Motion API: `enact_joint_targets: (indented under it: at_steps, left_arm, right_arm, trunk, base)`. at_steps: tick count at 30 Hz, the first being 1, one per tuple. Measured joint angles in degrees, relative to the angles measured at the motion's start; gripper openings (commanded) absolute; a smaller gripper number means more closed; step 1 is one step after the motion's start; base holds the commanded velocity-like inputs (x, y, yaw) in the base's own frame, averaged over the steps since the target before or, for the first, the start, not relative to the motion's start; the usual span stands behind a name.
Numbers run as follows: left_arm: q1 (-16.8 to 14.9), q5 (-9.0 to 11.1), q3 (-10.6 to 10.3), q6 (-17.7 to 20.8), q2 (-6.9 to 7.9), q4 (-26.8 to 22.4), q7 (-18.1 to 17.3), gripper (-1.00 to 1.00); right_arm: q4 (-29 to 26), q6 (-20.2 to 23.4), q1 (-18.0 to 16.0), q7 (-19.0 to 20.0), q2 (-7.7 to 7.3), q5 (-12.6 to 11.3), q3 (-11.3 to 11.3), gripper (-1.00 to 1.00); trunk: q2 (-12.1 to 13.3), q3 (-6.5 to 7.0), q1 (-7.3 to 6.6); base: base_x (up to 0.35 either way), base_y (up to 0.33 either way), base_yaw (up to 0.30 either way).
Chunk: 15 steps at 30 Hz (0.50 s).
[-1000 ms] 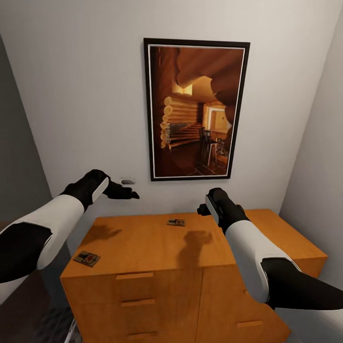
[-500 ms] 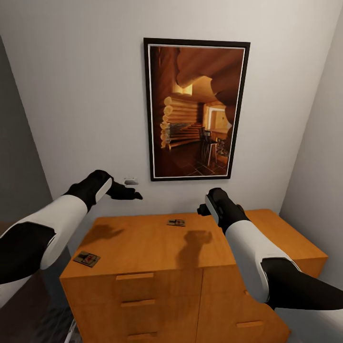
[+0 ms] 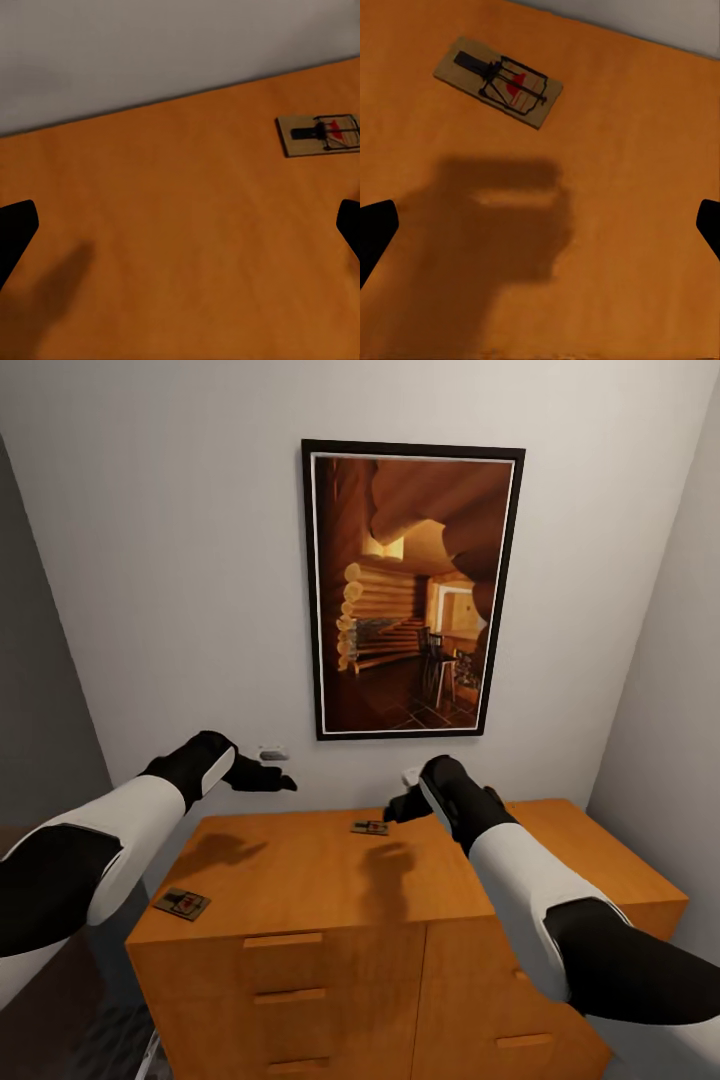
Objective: Take the four mousetraps from the cabinet in the bathroom and place them on the bathroom floor. Make sure all four end up on the same floor surface, and ensure that at least two of them are either under or directly next to the same bathroom sink.
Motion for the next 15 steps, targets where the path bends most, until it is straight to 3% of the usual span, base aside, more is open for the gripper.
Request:
enact_joint_targets:
  at_steps: [6,15]
  left_arm:
    - [0.0,0.0,0.0,-0.1,-0.02,0.4,0.1,1.0]
    - [0.0,-0.2,0.0,-0.2,-0.55,1.3,0.1,1.0]
  right_arm:
    - [-0.1,1.1,0.0,1.7,-0.02,0.1,1.3,1.0]
    - [-0.1,1.6,0.0,1.9,-0.03,-0.1,1.6,1.0]
  trunk:
    - [0.0,0.0,-0.02]
    - [0.0,0.0,-0.03]
  base:
    - [0.09,0.0,0.0]
    - [0.265,0.0,0.0]
